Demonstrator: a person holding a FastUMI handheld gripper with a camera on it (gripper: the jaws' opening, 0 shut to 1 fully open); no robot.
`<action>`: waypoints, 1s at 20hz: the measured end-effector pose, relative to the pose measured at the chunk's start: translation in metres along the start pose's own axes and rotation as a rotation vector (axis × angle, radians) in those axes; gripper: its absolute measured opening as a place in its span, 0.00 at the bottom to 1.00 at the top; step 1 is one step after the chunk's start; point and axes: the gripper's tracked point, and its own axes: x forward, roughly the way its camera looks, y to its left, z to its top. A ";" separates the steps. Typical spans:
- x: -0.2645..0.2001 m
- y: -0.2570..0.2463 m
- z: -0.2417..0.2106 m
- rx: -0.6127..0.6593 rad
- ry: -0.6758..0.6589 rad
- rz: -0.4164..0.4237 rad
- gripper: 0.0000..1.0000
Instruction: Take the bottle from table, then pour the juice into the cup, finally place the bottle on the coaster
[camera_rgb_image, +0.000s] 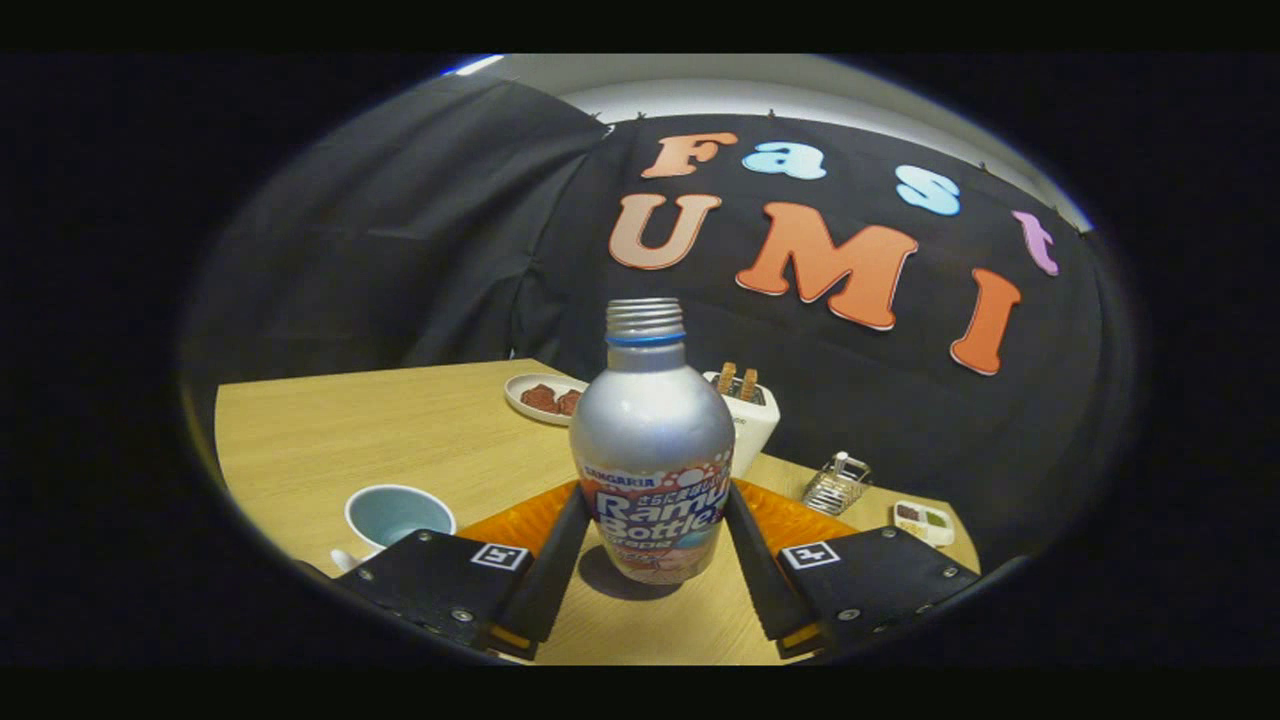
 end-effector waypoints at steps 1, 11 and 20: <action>0.003 -0.002 -0.002 0.037 0.000 0.003 0.77; 0.033 -0.011 -0.050 0.252 0.088 0.013 0.77; 0.048 -0.009 -0.074 0.275 0.110 0.006 0.77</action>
